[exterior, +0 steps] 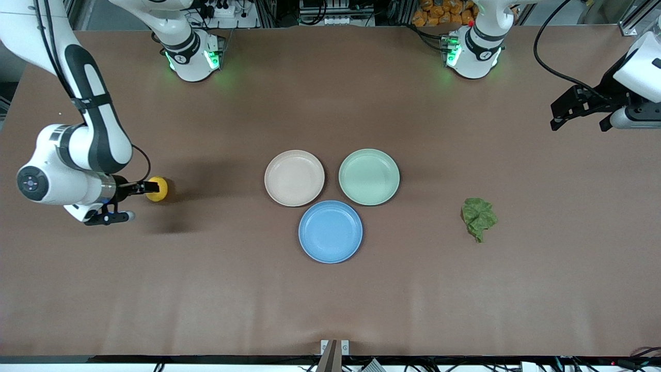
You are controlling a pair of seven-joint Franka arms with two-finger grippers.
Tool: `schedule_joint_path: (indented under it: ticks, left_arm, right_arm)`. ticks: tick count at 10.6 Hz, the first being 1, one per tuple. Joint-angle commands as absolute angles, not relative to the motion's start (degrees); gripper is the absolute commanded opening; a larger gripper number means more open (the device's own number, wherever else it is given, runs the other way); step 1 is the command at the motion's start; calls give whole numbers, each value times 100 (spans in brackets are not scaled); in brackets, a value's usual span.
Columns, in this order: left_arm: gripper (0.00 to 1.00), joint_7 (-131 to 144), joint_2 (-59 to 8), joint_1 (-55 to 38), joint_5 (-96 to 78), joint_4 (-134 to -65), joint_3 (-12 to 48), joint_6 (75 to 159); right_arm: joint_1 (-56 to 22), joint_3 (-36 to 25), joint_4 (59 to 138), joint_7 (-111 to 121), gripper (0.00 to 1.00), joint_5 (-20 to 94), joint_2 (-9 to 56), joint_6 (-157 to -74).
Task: Pick lemon and lettuce from plates
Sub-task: 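Lower the lemon onto the table and open the right gripper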
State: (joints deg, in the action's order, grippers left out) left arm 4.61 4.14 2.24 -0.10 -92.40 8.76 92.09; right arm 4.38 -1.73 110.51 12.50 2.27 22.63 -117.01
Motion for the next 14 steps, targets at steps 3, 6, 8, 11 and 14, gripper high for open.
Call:
schedule_joint_path:
  ticks: [3, 6, 8, 11, 14]
  left_arm:
    - [100, 536, 404, 255, 53, -9149, 905, 9088]
    - [100, 545, 396, 255, 62, -9158, 905, 9088]
    - [100, 536, 396, 255, 62, -9158, 905, 9088]
    - [100, 554, 387, 246, 62, -9158, 905, 9088]
    - [100, 536, 387, 246, 62, -9167, 905, 9088]
  right_arm:
    - [414, -114, 9855, 503, 100, 237, 2039, -10373]
    - [316, -106, 9309, 492, 100, 167, 1943, -10073]
    - [325, -123, 9002, 492, 100, 167, 1680, -9487]
    - [325, -132, 8596, 492, 100, 167, 1311, -9053]
    - [526, -97, 8490, 536, 100, 167, 854, -8852]
